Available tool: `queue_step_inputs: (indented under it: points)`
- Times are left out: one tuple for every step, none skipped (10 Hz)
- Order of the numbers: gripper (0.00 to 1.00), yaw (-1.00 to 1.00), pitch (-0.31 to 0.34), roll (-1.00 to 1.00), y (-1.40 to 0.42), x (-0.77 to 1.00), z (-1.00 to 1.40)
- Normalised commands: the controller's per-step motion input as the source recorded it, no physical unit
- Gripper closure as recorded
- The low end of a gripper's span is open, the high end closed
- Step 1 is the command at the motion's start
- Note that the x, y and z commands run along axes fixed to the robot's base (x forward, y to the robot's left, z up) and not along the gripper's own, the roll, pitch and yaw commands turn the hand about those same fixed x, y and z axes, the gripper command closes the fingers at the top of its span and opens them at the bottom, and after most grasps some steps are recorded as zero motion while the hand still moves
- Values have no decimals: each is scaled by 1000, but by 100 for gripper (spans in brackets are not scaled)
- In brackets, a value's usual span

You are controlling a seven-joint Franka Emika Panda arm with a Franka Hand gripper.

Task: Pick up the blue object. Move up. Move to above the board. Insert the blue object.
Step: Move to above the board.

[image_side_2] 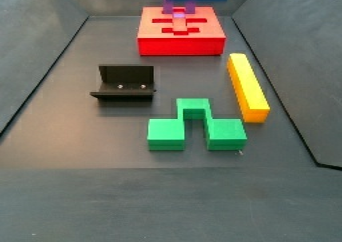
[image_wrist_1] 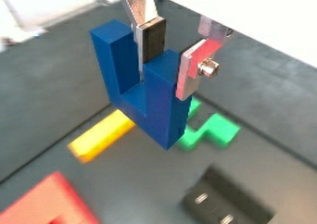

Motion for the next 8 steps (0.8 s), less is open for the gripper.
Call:
queue_step_inputs:
  points:
    - [100,-21,45,59,-1400,-218,204]
    - [100,-2,19,6,-1400,-221,194]
    - [100,-2,20,7,-1400,-217,204]
    - [100,6,18,5,-1400,-218,212]
    - [100,4,29,-6,-1400,-207,225]
    - [100,7,45,6,-1400,-189,249]
    - [100,7,64,-6,-768,-83,154]
    - [100,6,93,-1,-295,1,67]
